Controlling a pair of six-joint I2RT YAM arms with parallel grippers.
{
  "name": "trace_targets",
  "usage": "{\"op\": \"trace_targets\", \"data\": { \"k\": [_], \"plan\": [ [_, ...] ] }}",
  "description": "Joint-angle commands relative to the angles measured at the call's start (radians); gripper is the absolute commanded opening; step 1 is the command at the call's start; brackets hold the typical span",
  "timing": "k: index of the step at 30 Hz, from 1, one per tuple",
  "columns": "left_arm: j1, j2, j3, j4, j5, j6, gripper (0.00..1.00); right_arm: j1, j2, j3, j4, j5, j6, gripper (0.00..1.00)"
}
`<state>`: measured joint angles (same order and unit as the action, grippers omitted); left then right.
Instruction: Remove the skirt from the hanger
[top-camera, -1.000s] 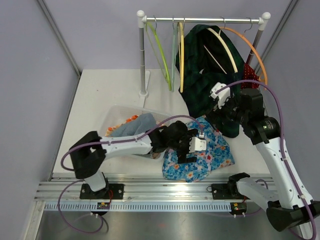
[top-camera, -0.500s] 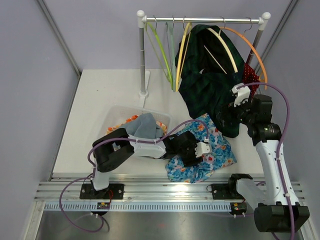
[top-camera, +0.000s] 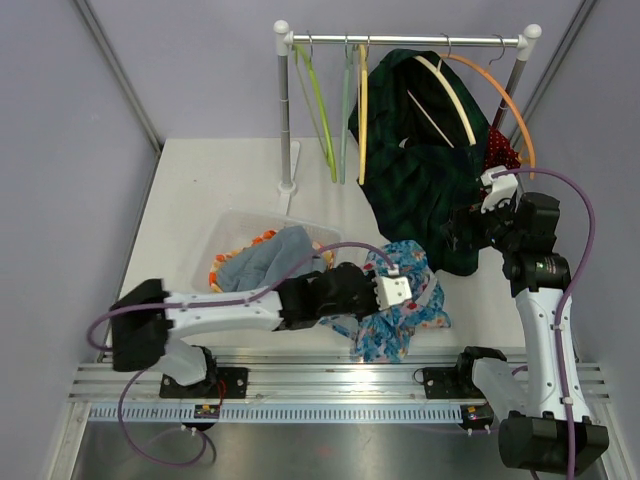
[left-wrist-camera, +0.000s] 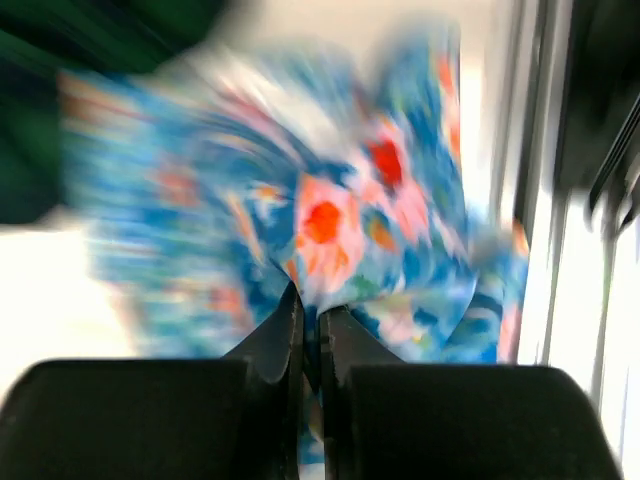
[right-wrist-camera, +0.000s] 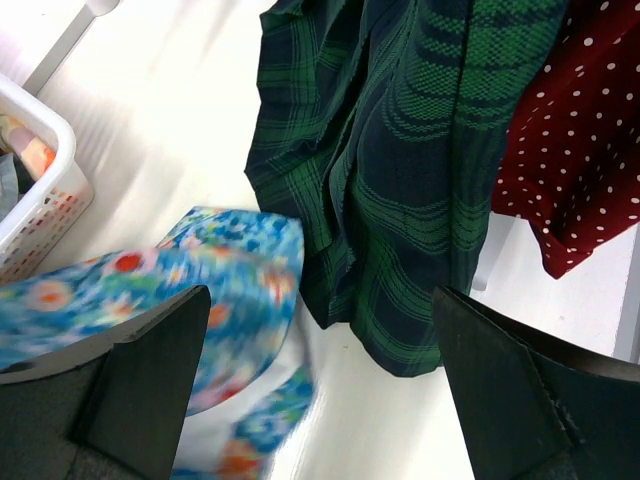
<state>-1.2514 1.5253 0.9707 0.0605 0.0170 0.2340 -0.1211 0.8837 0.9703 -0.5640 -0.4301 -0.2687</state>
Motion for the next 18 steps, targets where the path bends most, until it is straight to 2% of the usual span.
{"op": "trace_targets", "data": {
  "k": [1,5,6,8,11,18],
  "plan": [
    [0.000,-0.258,0.034,0.003,-0.170,0.053,0.00,-0.011,-0.009,-0.002,0.050,-0.015,0.017,0.99],
    [0.003,-0.442,0.078,-0.120,-0.310,0.123,0.00,-0.015,-0.009,-0.004,0.053,-0.013,0.019,0.99],
    [0.004,-0.495,0.106,-0.139,-0.381,0.145,0.00,-0.015,-0.009,-0.005,0.053,-0.012,0.022,1.00],
    [0.007,-0.537,0.138,-0.188,-0.512,0.165,0.00,-0.017,-0.008,-0.005,0.055,-0.012,0.022,1.00],
    [0.027,-0.609,0.192,-0.231,-0.628,0.237,0.00,-0.018,-0.006,-0.007,0.056,-0.010,0.023,0.99],
    [0.193,-0.695,0.304,-0.206,-0.667,0.365,0.00,-0.023,0.004,-0.010,0.061,-0.009,0.026,1.00]
  ]
}}
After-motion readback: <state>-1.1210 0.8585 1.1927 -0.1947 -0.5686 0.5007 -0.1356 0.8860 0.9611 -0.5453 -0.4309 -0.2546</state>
